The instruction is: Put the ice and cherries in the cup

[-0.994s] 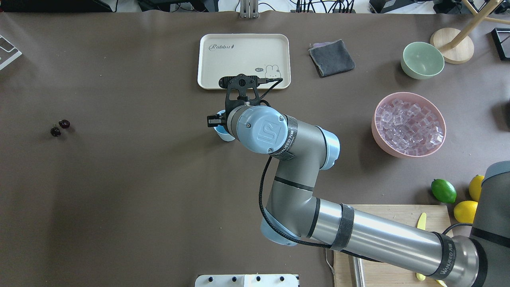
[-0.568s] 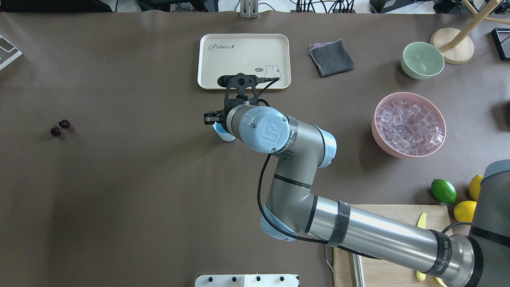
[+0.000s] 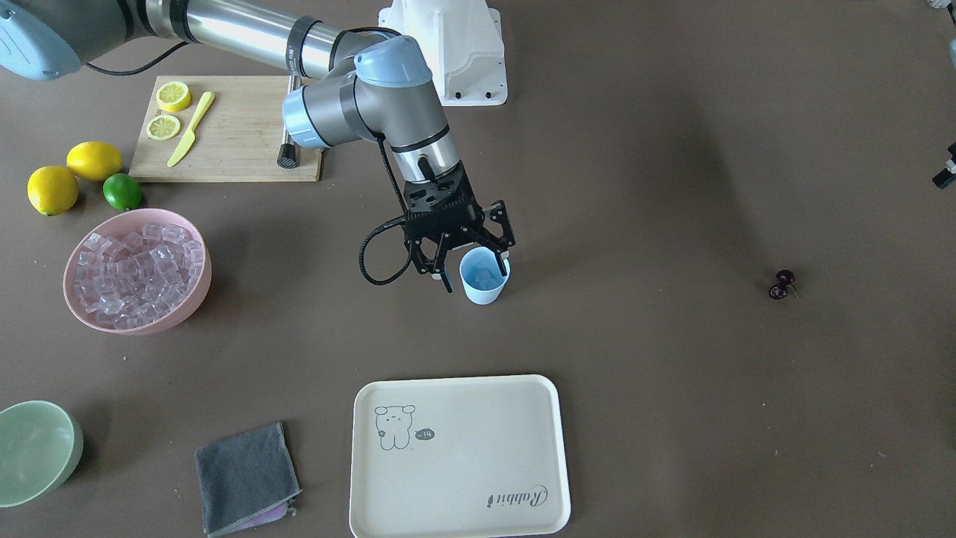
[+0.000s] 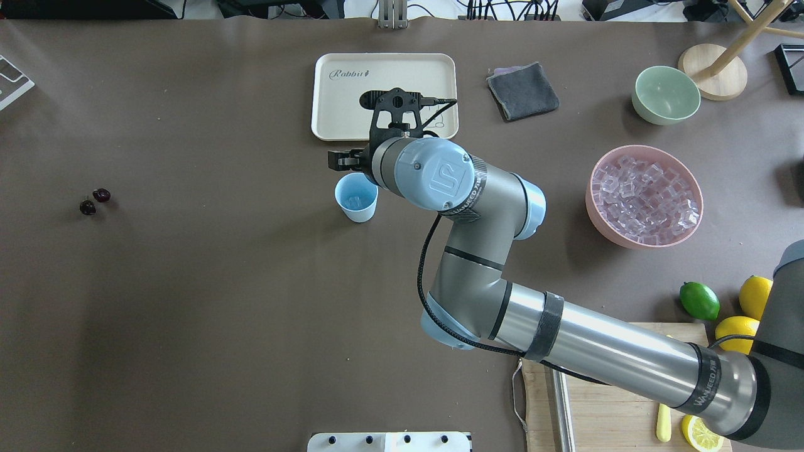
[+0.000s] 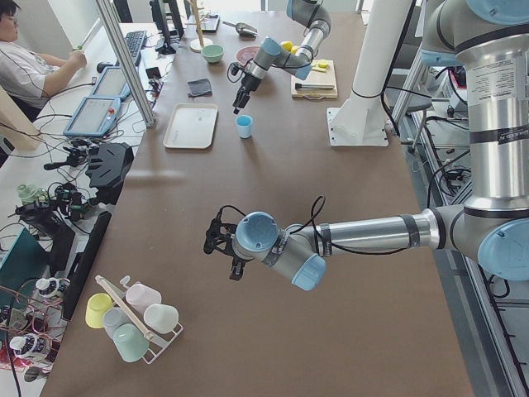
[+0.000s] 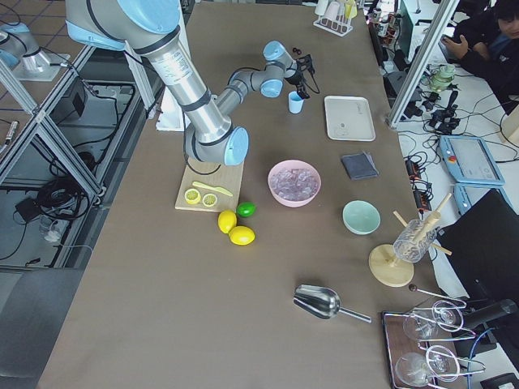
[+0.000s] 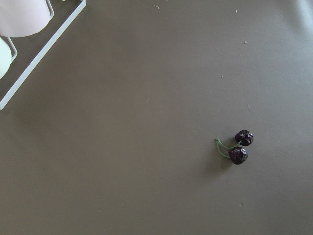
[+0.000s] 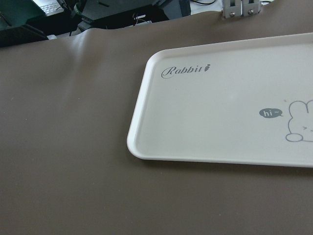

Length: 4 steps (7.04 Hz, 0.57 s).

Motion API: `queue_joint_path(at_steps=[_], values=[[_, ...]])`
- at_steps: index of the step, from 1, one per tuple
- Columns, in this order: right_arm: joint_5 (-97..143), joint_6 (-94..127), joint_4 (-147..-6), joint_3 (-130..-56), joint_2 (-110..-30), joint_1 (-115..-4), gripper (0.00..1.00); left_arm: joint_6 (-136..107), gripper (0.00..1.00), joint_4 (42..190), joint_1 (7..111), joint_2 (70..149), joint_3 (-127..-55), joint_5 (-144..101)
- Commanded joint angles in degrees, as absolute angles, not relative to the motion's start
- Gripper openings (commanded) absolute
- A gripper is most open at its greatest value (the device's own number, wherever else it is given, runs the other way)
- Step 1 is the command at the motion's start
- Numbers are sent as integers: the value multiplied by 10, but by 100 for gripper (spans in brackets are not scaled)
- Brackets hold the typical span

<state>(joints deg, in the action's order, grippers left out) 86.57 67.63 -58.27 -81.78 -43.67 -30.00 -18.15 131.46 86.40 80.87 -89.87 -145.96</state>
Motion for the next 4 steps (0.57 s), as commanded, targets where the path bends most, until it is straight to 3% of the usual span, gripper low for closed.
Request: queue_joint_path(at_steps=[1, 4], values=[[991, 665, -581, -827, -463, -369, 100, -184, 98, 1311, 864, 830, -917, -1453], [1144, 623, -653, -963, -571, -476, 100, -270, 98, 1283, 864, 872, -904, -1458]])
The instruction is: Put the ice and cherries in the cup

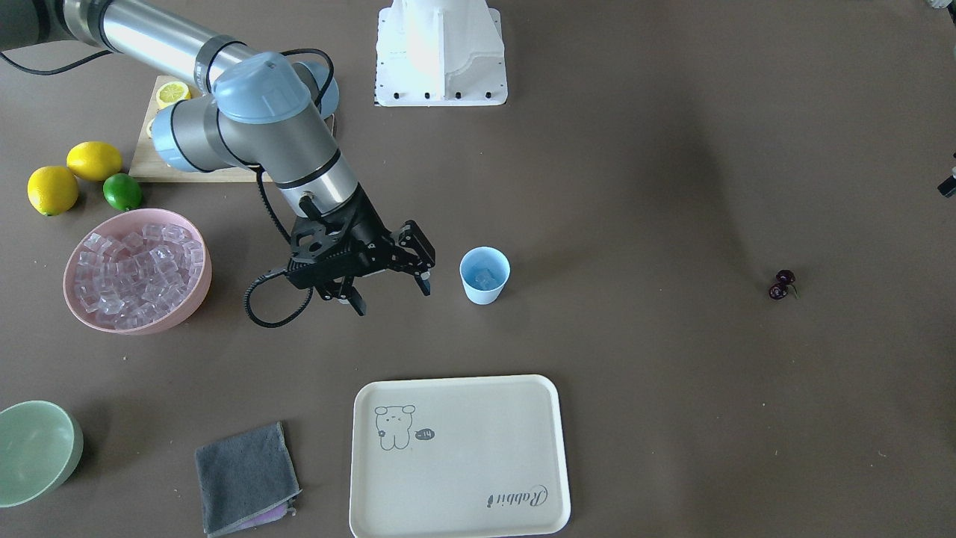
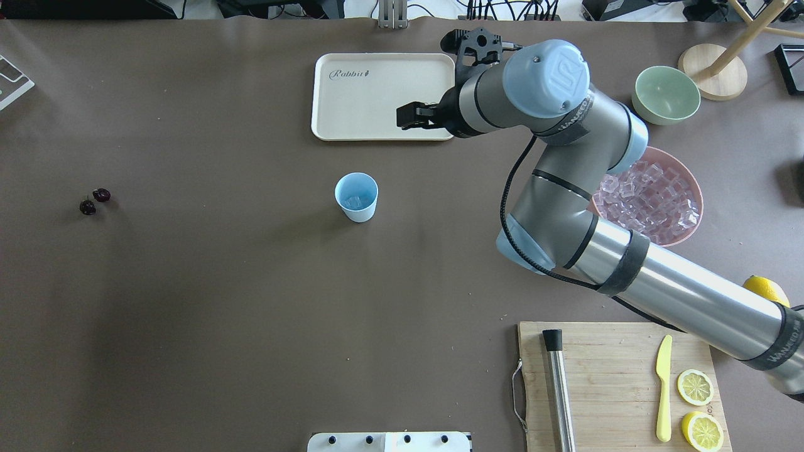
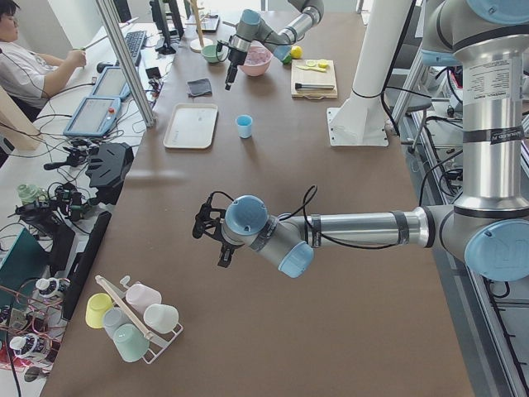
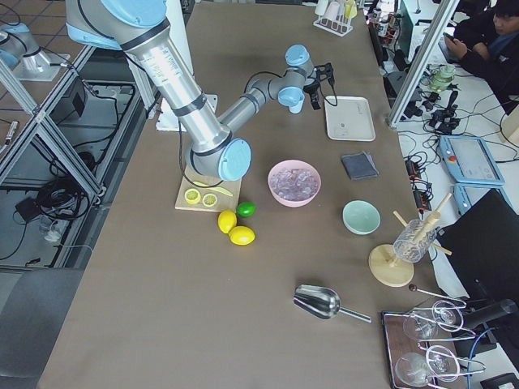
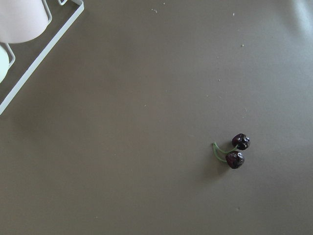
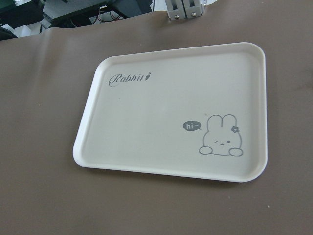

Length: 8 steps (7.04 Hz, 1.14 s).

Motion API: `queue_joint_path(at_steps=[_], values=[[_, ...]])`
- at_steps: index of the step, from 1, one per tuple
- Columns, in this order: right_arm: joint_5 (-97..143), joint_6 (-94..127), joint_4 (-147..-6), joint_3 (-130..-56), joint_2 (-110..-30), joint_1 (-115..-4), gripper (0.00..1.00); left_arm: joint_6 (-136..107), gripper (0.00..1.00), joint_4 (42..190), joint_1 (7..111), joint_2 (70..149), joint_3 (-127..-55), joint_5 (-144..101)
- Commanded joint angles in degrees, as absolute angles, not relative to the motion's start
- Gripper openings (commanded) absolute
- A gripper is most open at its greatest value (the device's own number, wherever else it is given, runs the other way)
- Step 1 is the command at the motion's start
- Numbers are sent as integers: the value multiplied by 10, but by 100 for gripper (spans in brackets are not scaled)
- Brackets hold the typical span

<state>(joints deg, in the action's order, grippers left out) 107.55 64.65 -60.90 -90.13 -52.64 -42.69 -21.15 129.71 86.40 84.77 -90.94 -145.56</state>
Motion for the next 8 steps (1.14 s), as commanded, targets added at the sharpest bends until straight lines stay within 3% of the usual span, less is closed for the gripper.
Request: queue_joint_path(at_steps=[1, 4, 6, 8], values=[[1162, 589, -716, -1021, -597, -503, 100, -358, 98, 1288, 859, 887, -908, -1460], [1190, 486, -792, -1098, -682, -572, 100, -365, 98, 1289, 842, 902, -929, -1452], [1228, 425, -787, -1098, -733, -620, 100, -357, 98, 1289, 818, 950, -923, -1449], [1291, 283, -790, -1096, -811, -718, 100, -337, 98, 1291, 792, 950, -927, -1444]])
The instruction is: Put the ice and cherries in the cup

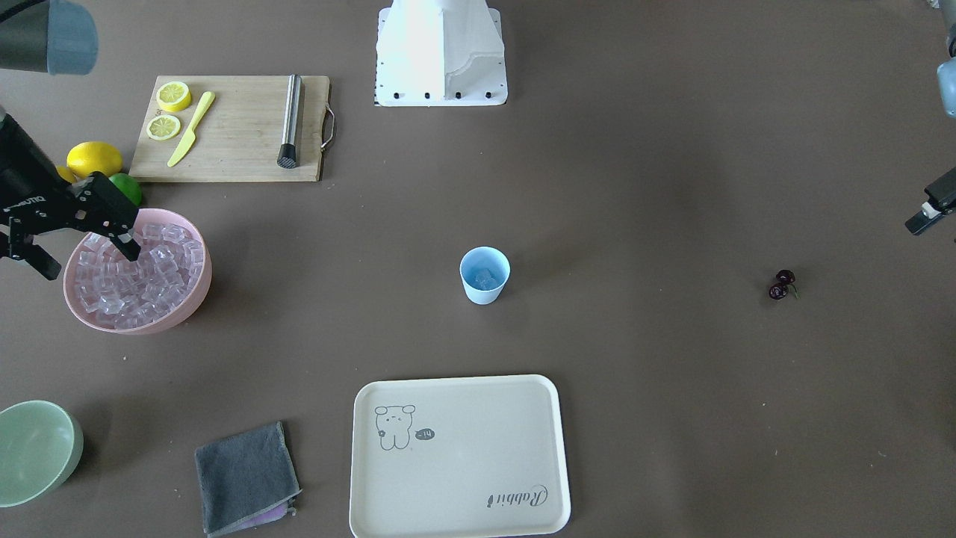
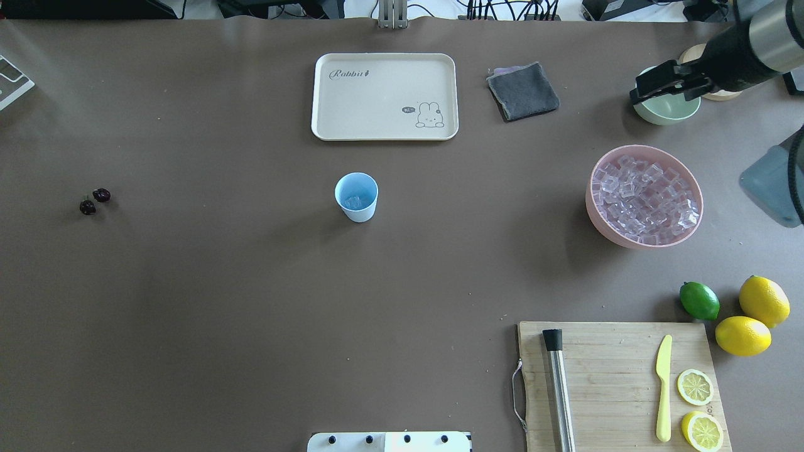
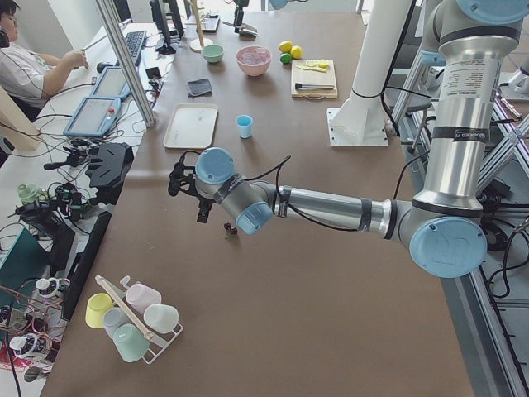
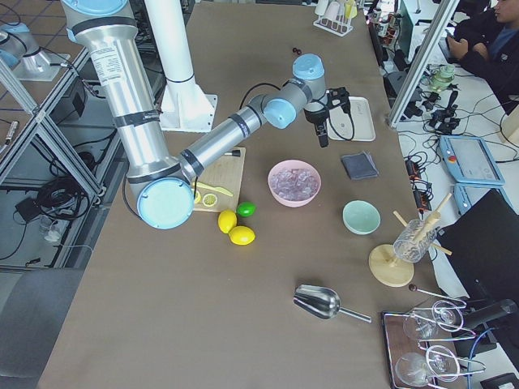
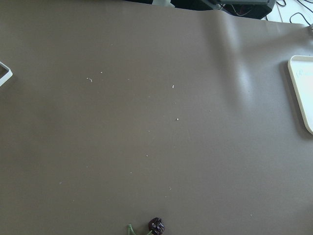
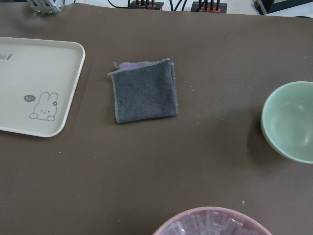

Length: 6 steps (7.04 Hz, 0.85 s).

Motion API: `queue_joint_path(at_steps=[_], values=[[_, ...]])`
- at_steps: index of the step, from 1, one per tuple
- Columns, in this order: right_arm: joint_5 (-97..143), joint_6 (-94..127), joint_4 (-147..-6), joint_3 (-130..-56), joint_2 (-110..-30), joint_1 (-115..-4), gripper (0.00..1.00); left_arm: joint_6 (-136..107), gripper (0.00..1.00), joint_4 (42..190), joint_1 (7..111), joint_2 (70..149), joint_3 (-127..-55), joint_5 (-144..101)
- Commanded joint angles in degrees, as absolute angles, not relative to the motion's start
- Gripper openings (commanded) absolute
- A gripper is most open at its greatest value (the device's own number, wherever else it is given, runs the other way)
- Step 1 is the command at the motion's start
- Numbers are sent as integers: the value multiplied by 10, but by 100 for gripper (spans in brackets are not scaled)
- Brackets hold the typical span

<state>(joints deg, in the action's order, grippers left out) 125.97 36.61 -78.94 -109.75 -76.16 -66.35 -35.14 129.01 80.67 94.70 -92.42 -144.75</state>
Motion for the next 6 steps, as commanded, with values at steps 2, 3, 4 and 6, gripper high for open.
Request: queue_joint_path(at_steps=[2, 3, 4, 6], values=[[1294, 174, -792, -1085, -873, -778, 100, -315, 98, 1291, 729, 947, -941, -1371], [1302, 136, -793, -1082, -902, -794, 100, -307, 98, 1291, 701, 943, -939, -1349], [1310, 107, -793, -1081, -926, -802, 100, -306, 98, 1290, 682, 930, -934, -1345], [1312, 100, -789, -1081, -940, -810, 100, -236, 98, 1289, 644, 920, -922, -1313]])
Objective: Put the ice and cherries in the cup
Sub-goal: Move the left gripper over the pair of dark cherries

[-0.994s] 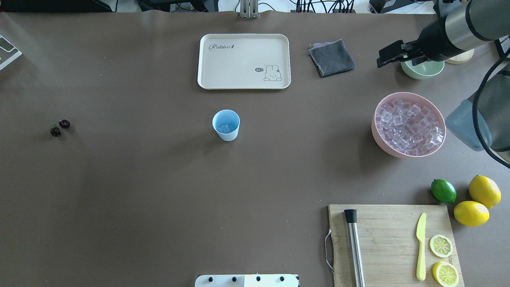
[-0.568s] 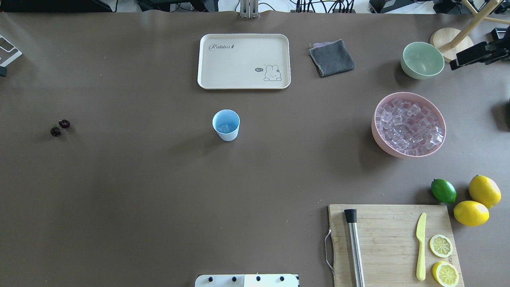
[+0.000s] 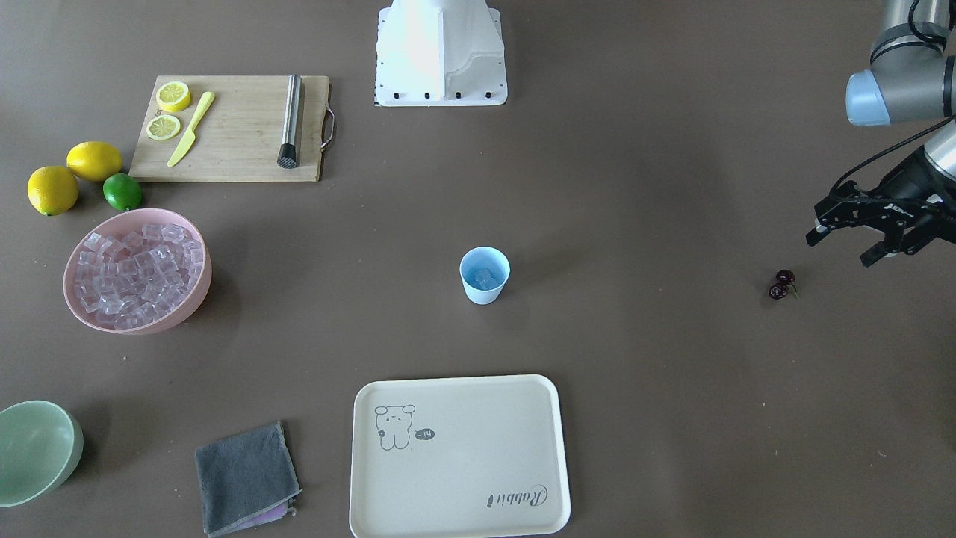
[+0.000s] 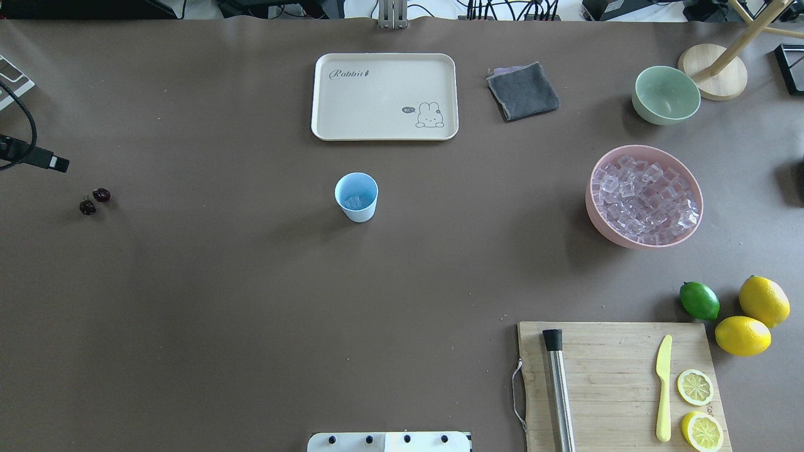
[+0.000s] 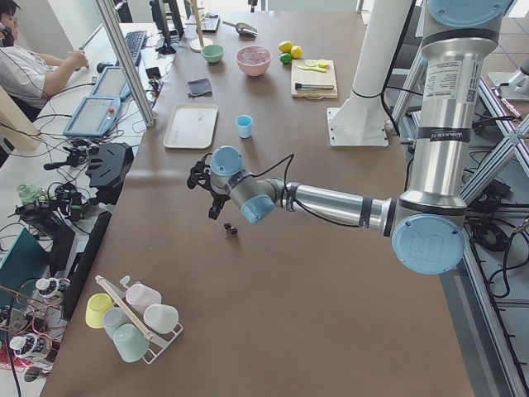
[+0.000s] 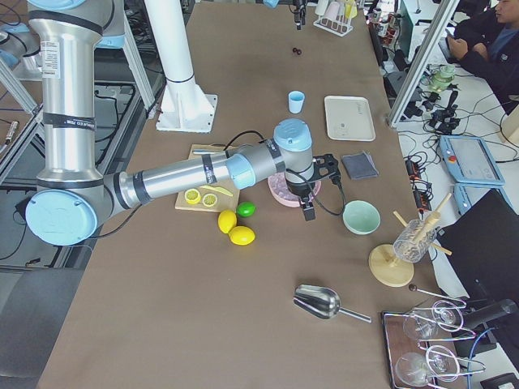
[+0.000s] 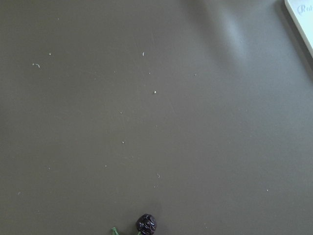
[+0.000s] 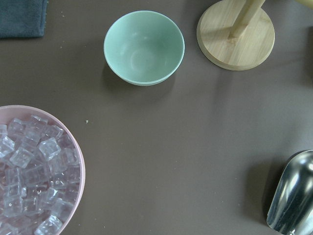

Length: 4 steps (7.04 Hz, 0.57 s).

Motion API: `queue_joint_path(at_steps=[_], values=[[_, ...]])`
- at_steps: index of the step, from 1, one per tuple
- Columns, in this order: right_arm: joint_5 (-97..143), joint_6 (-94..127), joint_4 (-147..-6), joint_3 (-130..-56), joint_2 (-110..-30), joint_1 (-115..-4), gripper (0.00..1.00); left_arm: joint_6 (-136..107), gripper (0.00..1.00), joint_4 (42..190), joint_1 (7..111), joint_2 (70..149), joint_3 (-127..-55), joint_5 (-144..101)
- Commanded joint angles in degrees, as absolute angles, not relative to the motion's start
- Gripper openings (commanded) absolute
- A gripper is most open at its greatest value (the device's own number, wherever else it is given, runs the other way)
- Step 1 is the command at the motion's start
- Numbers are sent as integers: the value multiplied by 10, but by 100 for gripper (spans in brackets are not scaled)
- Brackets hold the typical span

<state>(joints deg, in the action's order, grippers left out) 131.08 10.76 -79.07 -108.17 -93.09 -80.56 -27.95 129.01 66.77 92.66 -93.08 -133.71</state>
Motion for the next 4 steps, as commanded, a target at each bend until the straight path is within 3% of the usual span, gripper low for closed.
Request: queue_joint_path(at_steps=[1, 4], values=[[1310, 100, -788, -1079, -945, -812, 100, -184, 98, 1290, 630, 928, -894, -1302], [1312, 100, -785, -1080, -954, -813, 100, -166, 98, 1291, 625, 982, -824, -1279]])
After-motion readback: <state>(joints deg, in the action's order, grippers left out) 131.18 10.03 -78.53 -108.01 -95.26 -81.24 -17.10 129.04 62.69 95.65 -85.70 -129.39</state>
